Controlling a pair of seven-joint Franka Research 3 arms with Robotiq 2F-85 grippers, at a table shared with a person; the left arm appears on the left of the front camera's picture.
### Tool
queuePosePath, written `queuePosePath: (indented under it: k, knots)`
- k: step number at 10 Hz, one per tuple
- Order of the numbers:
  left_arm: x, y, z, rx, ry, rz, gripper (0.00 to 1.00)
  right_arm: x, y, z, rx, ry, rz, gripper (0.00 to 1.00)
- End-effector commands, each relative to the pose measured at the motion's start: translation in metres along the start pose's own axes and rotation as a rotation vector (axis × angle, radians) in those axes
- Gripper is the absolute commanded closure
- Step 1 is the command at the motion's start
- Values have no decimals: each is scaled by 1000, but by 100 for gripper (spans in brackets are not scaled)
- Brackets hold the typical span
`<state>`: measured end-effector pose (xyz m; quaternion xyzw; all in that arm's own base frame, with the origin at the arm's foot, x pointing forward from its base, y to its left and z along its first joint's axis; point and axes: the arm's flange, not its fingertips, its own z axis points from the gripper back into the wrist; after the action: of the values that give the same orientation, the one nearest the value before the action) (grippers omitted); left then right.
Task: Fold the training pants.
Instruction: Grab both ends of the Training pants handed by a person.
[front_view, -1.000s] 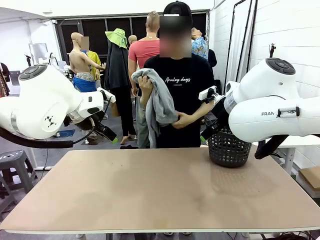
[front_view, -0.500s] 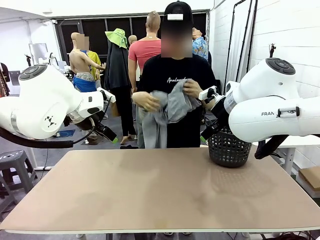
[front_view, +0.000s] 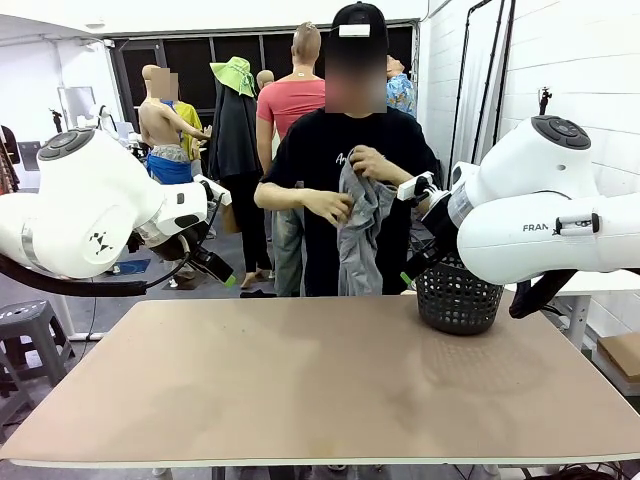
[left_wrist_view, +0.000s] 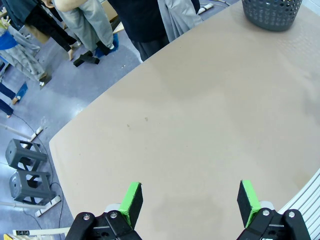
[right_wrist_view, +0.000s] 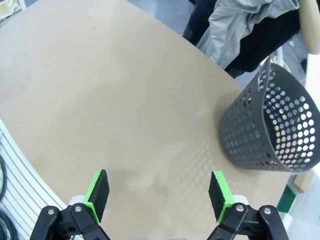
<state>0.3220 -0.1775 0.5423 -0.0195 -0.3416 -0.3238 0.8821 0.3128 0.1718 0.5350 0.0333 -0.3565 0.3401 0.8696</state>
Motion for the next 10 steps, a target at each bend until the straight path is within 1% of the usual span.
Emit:
queuePosePath:
  k: [1, 10]
  knots:
    - [0, 0, 1, 1, -2, 0, 0, 0, 0, 0, 8, -2, -5, 0]
    - [0, 0, 1, 1, -2, 0, 0, 0, 0, 0, 8, -2, -5, 0]
